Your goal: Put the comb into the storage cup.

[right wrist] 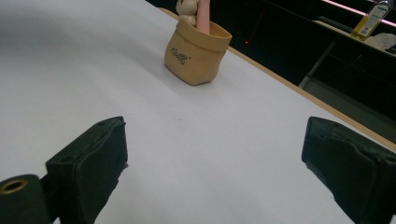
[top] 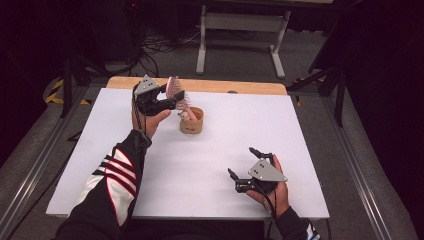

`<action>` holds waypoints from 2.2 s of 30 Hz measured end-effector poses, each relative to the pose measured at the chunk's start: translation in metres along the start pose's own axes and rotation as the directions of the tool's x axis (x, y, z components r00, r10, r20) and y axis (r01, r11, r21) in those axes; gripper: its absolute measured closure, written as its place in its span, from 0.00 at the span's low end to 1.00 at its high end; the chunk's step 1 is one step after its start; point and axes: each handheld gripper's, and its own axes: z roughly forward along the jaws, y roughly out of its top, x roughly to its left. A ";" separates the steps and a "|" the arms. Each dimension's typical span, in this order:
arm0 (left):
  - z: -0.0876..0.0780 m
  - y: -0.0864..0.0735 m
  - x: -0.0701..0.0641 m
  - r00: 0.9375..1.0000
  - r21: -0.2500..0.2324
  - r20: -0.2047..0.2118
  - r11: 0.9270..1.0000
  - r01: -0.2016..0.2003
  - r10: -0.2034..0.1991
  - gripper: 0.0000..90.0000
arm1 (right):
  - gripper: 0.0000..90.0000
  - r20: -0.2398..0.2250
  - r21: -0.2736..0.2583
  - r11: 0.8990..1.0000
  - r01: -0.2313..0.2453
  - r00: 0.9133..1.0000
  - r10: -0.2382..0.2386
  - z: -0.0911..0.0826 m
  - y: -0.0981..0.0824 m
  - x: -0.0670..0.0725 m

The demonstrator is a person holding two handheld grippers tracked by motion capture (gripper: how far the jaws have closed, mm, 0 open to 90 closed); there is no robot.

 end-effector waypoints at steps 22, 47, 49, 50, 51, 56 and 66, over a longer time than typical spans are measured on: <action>-0.001 -0.004 0.006 0.997 0.007 -0.073 1.000 0.013 -0.012 0.30 | 0.08 0.005 -0.005 1.000 0.007 1.000 -0.007 -0.001 0.001 0.000; 0.006 -0.011 0.007 0.988 -0.002 -0.140 0.998 0.070 -0.069 0.28 | 0.09 -0.032 0.012 1.000 -0.008 0.999 0.009 0.002 -0.001 0.000; 0.005 -0.011 0.007 0.986 -0.005 -0.154 0.998 0.066 -0.066 0.28 | 0.09 -0.032 0.013 1.000 -0.007 0.999 0.008 0.002 -0.001 0.000; 0.003 -0.010 0.007 0.983 -0.014 -0.171 0.998 0.065 -0.067 0.28 | 0.09 -0.031 0.013 1.000 -0.006 0.999 0.007 0.002 -0.001 -0.001; 0.002 -0.009 0.008 0.981 -0.021 -0.179 0.998 0.065 -0.068 0.28 | 0.09 -0.031 0.014 1.000 -0.006 0.999 0.007 0.002 -0.001 -0.001; -0.003 -0.007 0.011 0.972 -0.019 -0.226 0.998 0.058 -0.061 0.28 | 0.09 -0.033 0.017 1.000 -0.006 0.999 0.006 0.003 -0.001 0.000; -0.010 -0.005 0.013 0.980 -0.014 -0.196 0.999 0.044 -0.046 0.27 | 0.09 -0.040 0.028 1.000 0.003 0.999 -0.002 0.004 -0.001 0.001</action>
